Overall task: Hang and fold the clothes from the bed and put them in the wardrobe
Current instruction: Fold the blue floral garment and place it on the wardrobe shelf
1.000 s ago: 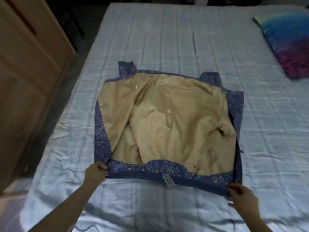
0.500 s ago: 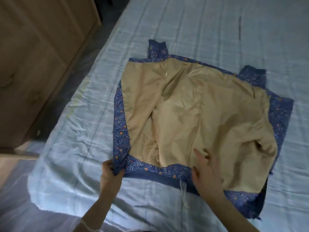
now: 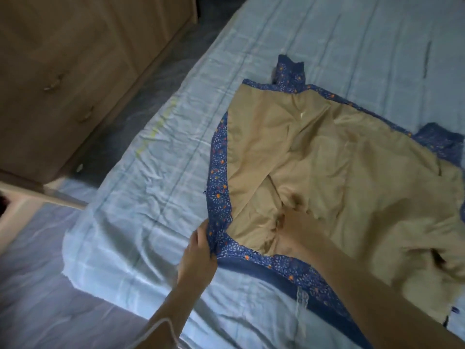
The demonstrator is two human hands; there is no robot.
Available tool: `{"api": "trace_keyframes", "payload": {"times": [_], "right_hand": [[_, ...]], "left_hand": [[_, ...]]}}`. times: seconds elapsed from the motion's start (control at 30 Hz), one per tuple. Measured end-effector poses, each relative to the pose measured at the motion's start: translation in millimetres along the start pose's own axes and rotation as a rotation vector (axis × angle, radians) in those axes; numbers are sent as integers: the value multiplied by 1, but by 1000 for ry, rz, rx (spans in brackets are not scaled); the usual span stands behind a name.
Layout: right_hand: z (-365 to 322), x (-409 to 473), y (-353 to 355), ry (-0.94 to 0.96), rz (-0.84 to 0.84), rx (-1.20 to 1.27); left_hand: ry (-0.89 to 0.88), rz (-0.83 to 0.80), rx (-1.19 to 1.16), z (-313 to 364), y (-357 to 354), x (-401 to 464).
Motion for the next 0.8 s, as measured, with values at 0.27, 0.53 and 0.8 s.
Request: {"api": "trace_keyframes", "payload": {"times": [0.27,0.53,0.8], "right_hand": [[-122,8,100,430,178,-157],[-198,62,123,588,414,-297],[-210,143,137,439,116,-324]], "left_hand": [[-20,-210,179,10,2,38],[121,-174,273,4,-16,42],[139,18,338,4,-18,46]]}}
Point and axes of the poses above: each hand's wrist, its own x-axis towards the middle knuckle, its own y-axis out of the back of the hand, z = x × y, the point moved 8 cm from there along x, towards the middle knuckle, and after that the axes turned 6 degrees about -z, right-handed, at the moved point
